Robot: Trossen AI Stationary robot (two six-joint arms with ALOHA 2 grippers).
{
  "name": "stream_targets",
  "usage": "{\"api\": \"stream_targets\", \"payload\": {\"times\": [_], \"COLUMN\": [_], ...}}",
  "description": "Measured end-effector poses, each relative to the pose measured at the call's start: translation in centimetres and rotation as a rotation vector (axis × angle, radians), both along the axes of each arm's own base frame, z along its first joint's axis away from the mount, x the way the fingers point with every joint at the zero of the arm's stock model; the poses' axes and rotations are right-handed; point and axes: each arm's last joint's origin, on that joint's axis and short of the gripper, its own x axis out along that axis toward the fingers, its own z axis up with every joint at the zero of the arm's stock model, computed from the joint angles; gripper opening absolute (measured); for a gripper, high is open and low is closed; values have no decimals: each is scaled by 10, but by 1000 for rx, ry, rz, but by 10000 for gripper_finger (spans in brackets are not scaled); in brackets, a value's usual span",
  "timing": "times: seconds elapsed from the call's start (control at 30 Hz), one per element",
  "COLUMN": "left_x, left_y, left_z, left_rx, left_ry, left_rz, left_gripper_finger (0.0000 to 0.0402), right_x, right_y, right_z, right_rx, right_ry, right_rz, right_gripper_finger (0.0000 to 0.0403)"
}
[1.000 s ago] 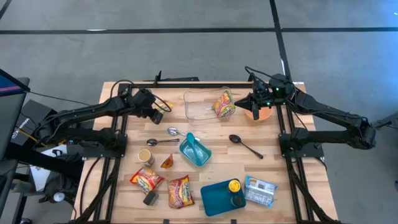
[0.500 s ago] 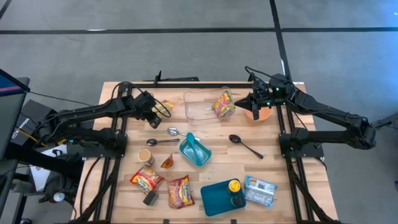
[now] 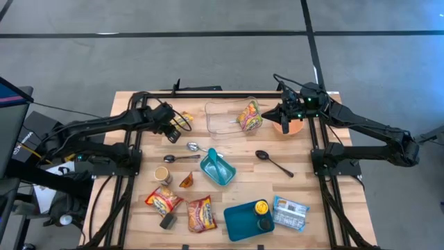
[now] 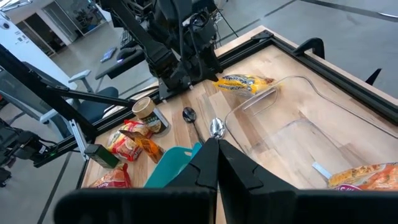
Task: Pick & Place Food Item
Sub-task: Put the yellow noodle pack into the transparent bin
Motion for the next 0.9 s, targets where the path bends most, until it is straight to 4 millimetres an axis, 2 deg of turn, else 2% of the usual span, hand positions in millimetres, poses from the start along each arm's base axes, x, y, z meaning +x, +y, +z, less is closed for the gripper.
{"api": "stream_targets", "payload": {"times": [0.9], "left_x": [15], "left_y": [8], "left_z": [-23], "left_rx": [-39], "left_ry": [77], "left_rz": [1], "left_gripper_finger": [147], "right_x": [0], "right_y": [0], "right_z": [0], "right_rx": [-10], "right_ry": [1], "right_rz": [3], "right_gripper_finger": [0]}}
